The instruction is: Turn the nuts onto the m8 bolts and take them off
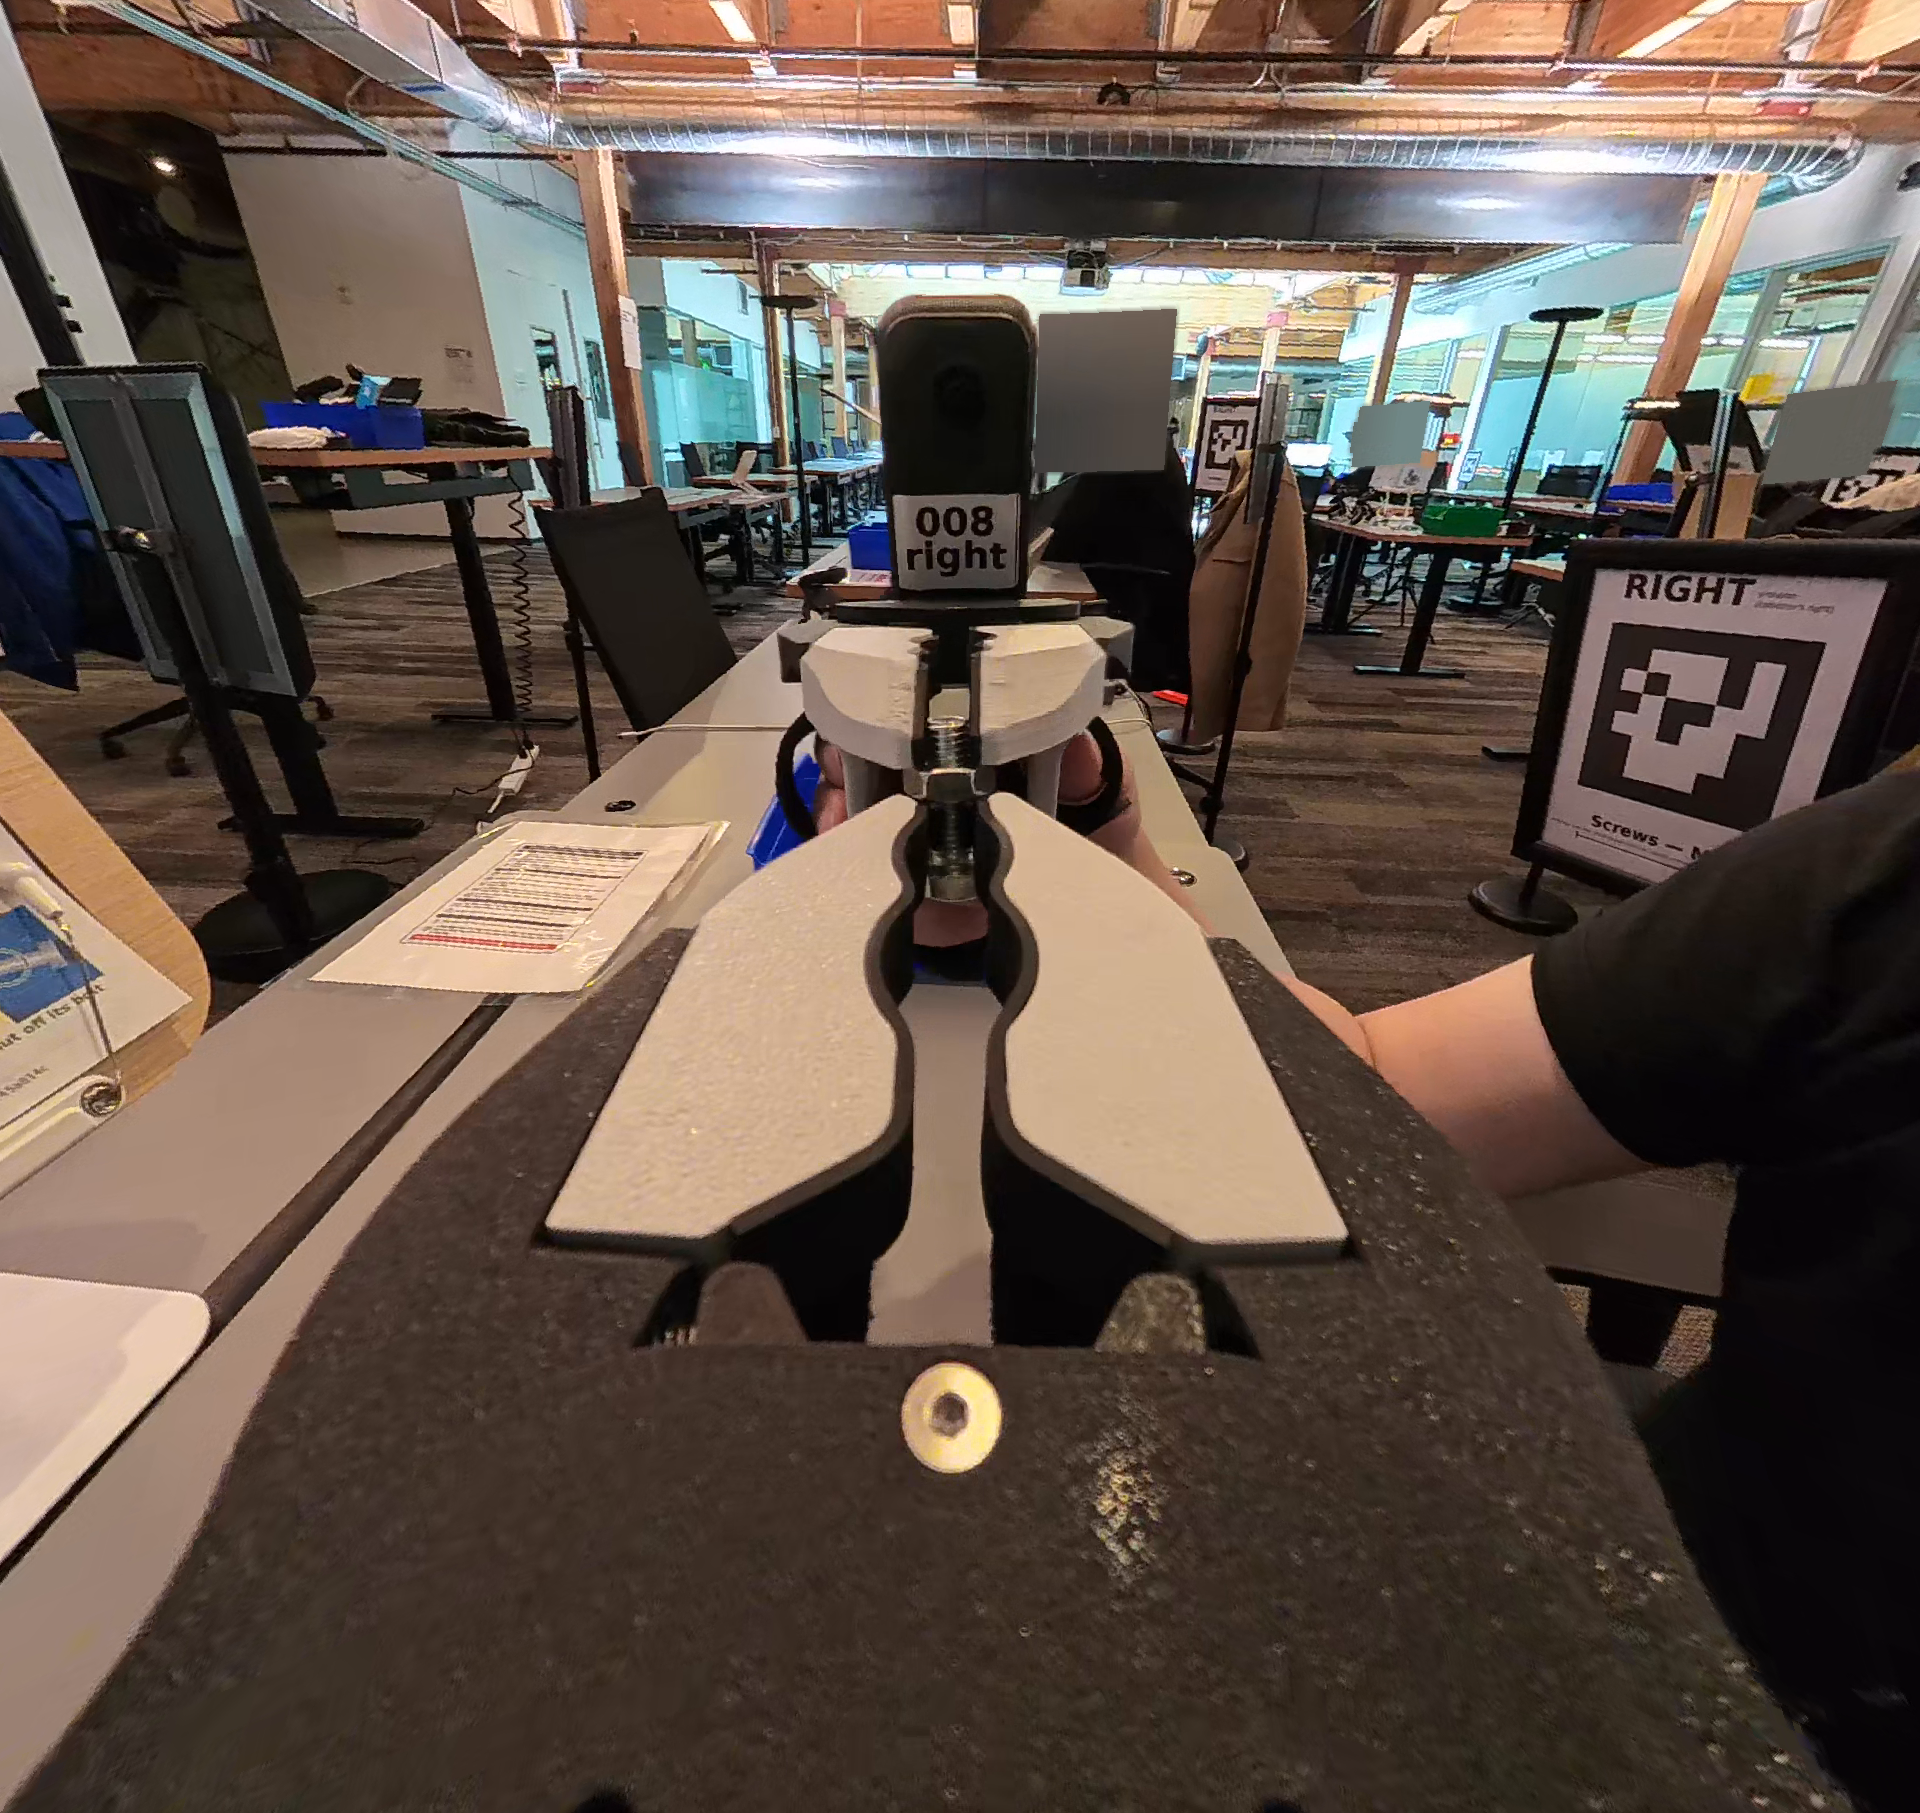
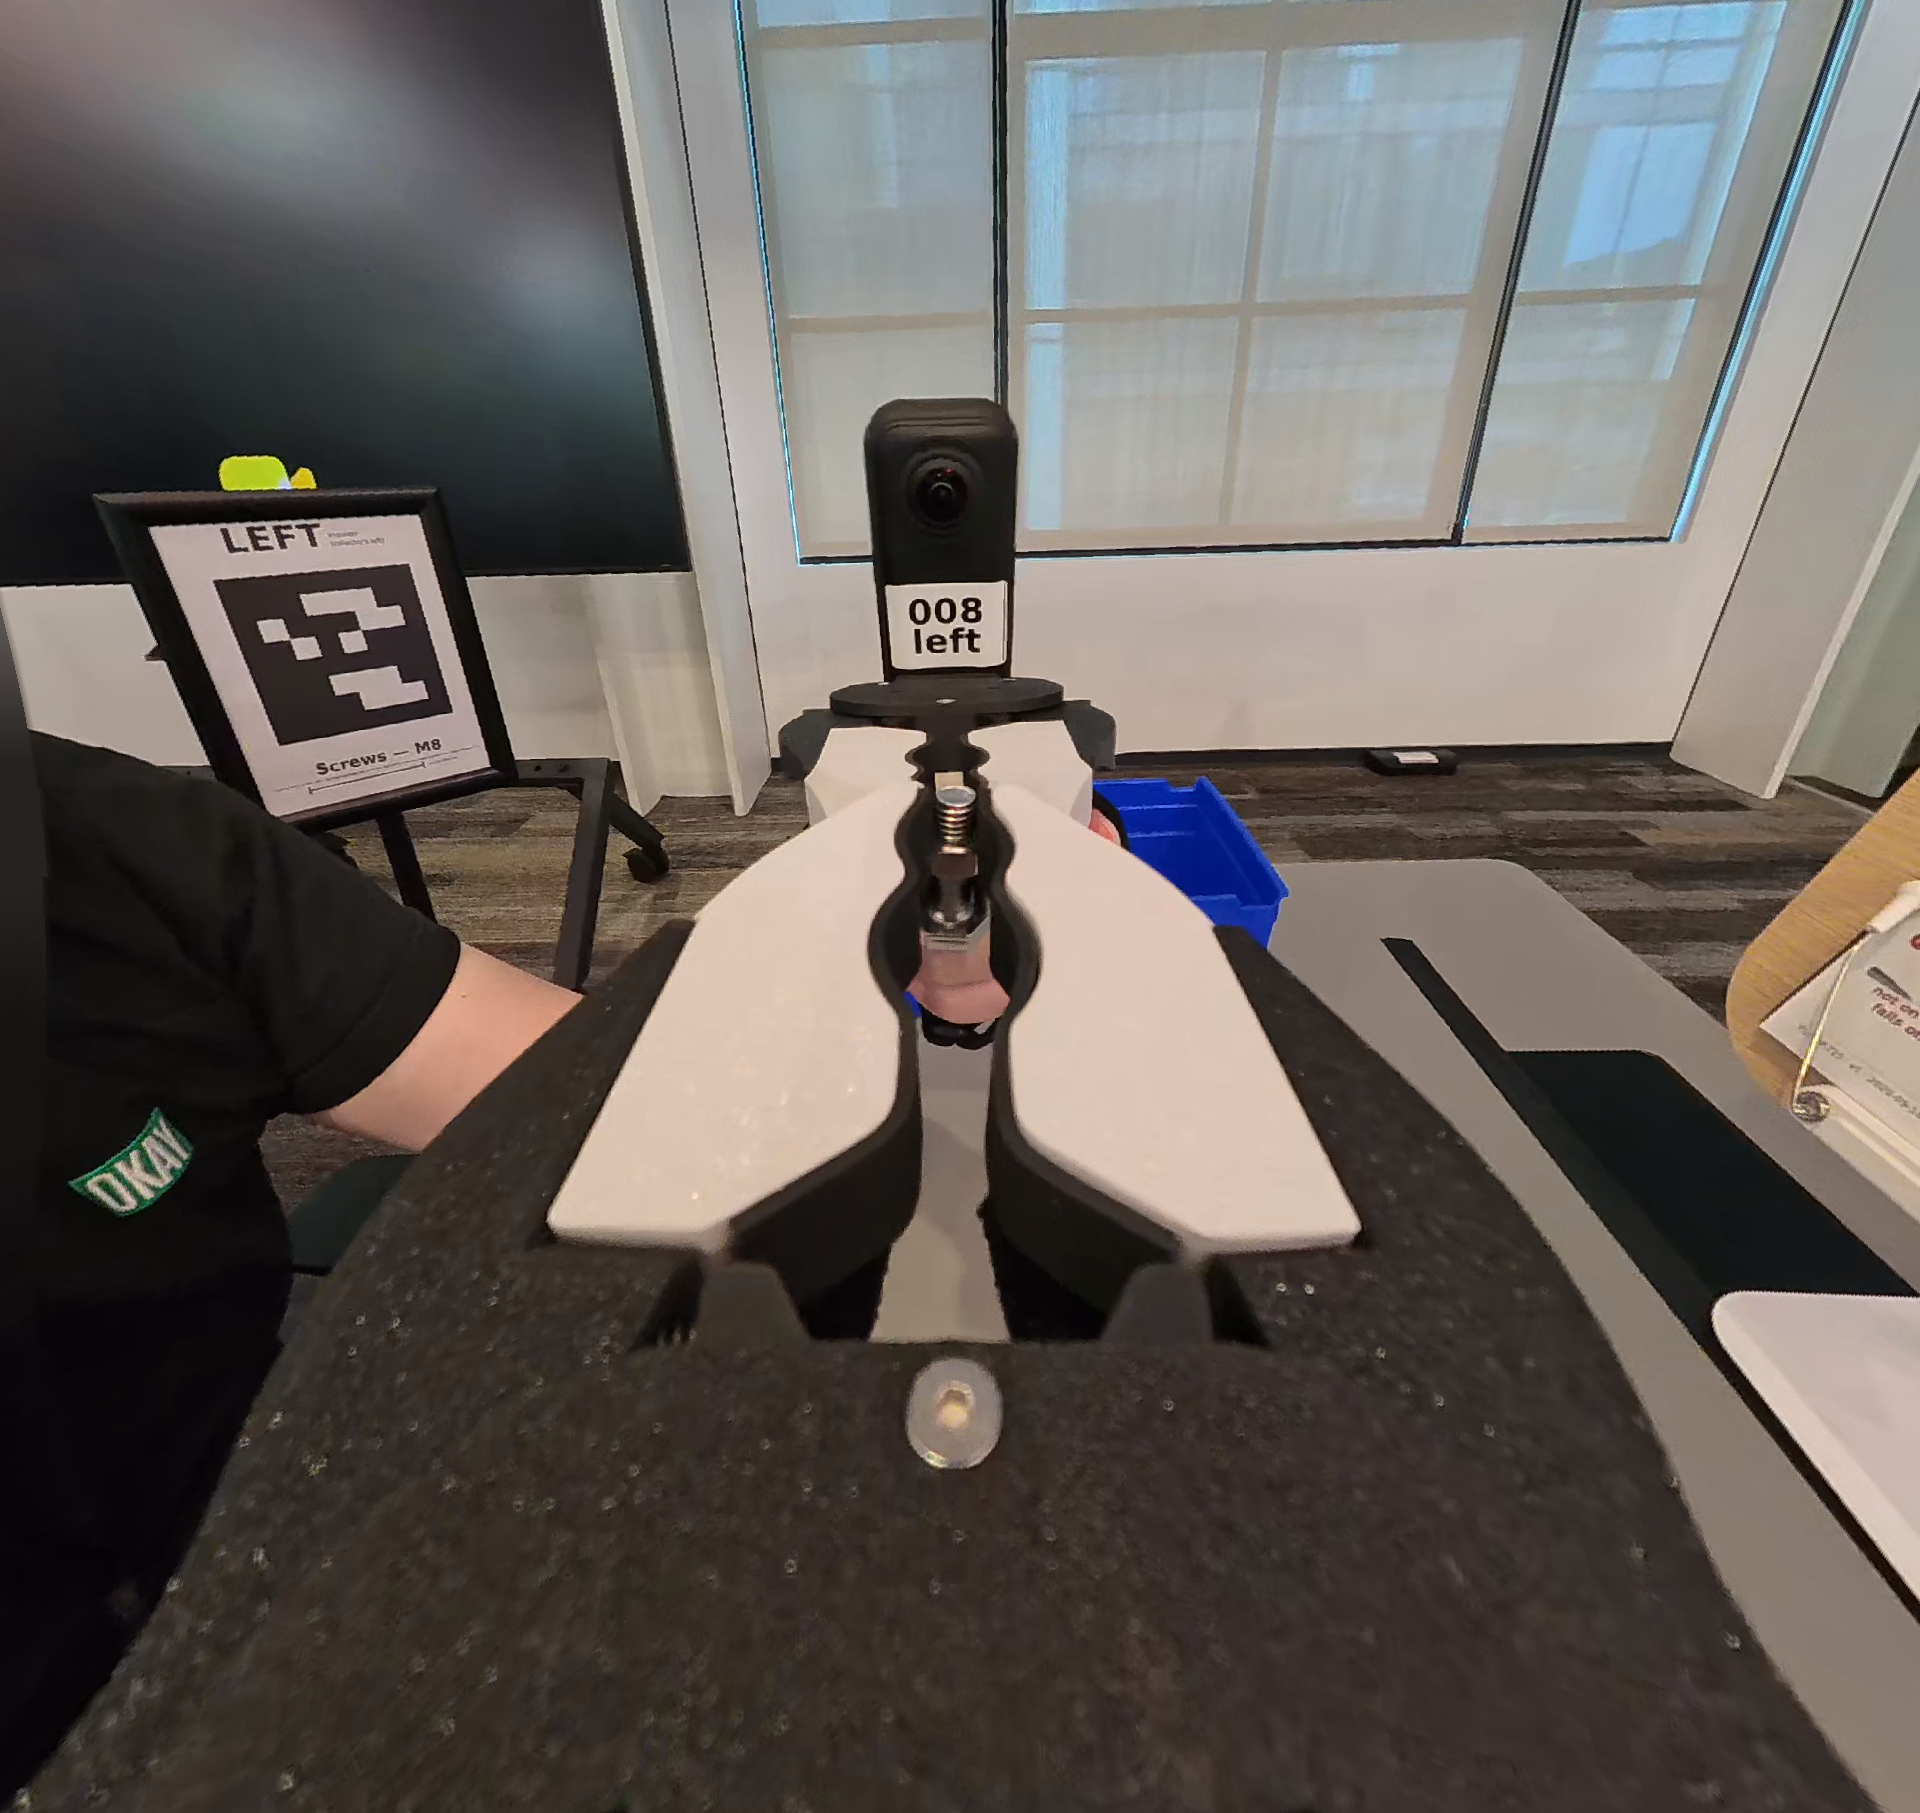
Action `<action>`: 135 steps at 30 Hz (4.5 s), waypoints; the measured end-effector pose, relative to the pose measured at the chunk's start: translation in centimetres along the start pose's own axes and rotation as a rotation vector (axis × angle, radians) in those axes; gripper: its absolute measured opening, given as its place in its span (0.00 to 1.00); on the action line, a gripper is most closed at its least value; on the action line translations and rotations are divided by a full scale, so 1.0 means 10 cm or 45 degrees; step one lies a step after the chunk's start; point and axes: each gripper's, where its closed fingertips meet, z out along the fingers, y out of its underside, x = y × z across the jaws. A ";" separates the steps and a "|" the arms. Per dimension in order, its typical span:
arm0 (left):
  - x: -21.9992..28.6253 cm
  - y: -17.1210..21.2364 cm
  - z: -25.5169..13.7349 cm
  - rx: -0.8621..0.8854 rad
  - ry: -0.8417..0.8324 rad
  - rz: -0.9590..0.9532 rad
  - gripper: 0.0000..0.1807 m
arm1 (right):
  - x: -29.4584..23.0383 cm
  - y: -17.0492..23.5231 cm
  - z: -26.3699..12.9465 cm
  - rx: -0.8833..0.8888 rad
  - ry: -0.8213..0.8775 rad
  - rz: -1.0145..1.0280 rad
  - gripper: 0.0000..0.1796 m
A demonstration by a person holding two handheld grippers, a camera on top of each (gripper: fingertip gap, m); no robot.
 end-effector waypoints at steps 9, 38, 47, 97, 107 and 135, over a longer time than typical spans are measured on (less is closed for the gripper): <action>-0.07 0.07 -0.07 -0.073 -0.083 -0.006 0.18 | 0.00 0.02 0.00 -0.034 0.028 -0.047 0.04; -0.14 0.23 0.13 -0.178 -0.257 0.158 0.14 | 0.01 0.03 0.07 -0.095 0.187 -0.344 0.04; -0.14 0.24 0.15 -0.175 -0.254 0.152 0.09 | 0.02 0.02 0.08 -0.089 0.195 -0.337 0.04; -0.83 0.60 0.12 -0.317 -0.845 0.202 0.06 | 0.64 0.46 -0.12 -0.467 0.801 -0.037 0.09; -0.74 0.56 0.15 -0.289 -0.756 0.165 0.06 | 0.57 0.34 -0.16 -0.401 0.694 -0.069 0.13; -0.63 0.44 0.16 -0.219 -0.686 0.100 0.06 | 0.48 0.21 -0.10 -0.306 0.640 -0.115 0.16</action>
